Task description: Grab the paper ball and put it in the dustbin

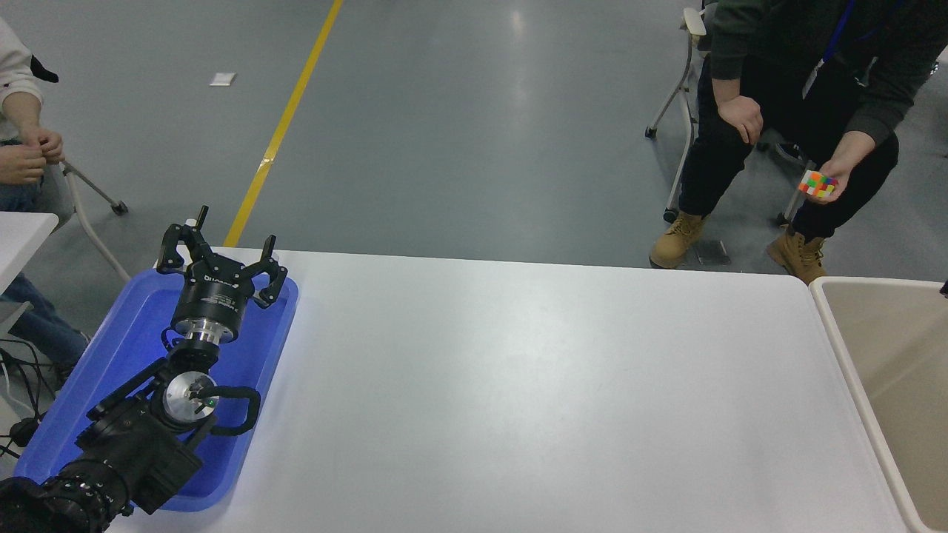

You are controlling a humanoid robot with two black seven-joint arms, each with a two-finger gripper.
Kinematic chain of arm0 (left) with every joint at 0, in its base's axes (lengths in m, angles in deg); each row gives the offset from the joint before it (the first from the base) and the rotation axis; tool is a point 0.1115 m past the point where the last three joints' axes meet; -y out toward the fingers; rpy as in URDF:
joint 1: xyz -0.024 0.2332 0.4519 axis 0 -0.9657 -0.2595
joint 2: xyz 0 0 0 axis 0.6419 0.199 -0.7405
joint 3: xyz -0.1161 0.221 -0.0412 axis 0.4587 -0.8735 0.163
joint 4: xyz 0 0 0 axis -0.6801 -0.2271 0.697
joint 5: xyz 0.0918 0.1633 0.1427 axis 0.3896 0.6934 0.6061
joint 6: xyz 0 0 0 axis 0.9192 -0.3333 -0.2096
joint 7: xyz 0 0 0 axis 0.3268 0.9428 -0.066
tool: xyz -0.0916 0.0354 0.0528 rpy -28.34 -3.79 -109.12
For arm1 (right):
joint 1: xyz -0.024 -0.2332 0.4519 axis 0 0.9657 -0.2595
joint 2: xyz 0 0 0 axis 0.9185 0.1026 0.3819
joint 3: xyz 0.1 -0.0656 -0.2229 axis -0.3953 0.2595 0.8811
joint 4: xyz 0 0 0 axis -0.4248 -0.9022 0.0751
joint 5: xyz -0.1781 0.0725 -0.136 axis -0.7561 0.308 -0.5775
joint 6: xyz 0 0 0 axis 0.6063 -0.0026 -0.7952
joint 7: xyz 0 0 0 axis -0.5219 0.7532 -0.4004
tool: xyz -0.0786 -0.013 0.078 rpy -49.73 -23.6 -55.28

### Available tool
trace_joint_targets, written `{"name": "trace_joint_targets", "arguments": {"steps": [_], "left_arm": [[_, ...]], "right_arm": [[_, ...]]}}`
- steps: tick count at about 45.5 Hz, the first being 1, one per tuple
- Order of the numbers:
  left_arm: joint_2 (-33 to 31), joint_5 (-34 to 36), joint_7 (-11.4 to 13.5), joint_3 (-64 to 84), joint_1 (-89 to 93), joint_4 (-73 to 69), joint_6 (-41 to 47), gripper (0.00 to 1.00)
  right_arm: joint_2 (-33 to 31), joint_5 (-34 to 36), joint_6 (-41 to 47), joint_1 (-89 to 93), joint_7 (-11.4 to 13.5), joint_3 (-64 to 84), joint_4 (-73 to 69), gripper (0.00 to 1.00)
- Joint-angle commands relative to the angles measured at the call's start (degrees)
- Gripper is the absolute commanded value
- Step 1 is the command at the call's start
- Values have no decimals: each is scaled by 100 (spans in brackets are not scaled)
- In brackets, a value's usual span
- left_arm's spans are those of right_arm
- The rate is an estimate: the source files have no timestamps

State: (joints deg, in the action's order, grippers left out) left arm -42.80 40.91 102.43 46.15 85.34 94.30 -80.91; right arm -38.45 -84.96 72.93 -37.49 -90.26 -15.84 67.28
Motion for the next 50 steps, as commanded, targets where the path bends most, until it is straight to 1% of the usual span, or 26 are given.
{"name": "trace_joint_targets", "arguments": {"steps": [1,4,7,17,23,27,30,32,33,35,38,42,50], "left_arm": [[0,1,1,0,-3,0,4,100],[0,1,1,0,-3,0,4,100],[0,0,1,0,-3,0,4,100],[0,1,1,0,-3,0,4,100],[0,1,1,0,-3,0,4,100],[0,-8,1,0,-3,0,4,100],[0,-8,1,0,-3,0,4,100],[0,0,1,0,-3,0,4,100],[0,-8,1,0,-3,0,4,100],[0,-8,1,0,-3,0,4,100],[0,-8,1,0,-3,0,-5,100],[0,-8,1,0,-3,0,4,100],[0,-8,1,0,-3,0,4,100]], "right_arm": [[42,21,11,-724,1,-13,-83,100],[51,30,2,-1049,10,-179,-110,100],[165,39,2,-1199,10,-732,-110,100],[279,22,11,-927,10,-3895,-110,100],[403,30,-15,-699,-60,-5486,-276,100],[613,30,-24,-400,-95,-6734,-435,100],[780,30,-15,-128,-236,-7718,-505,100],[877,30,-6,-13,-385,-8325,-566,100],[956,30,2,92,-499,-8719,-636,100],[1035,22,2,276,-631,-9126,-768,100],[1132,22,2,566,-763,-9592,-1005,100],[1299,22,-15,988,-843,-10128,-1182,100],[1817,22,2,1823,-869,-10902,-1243,100]]}}
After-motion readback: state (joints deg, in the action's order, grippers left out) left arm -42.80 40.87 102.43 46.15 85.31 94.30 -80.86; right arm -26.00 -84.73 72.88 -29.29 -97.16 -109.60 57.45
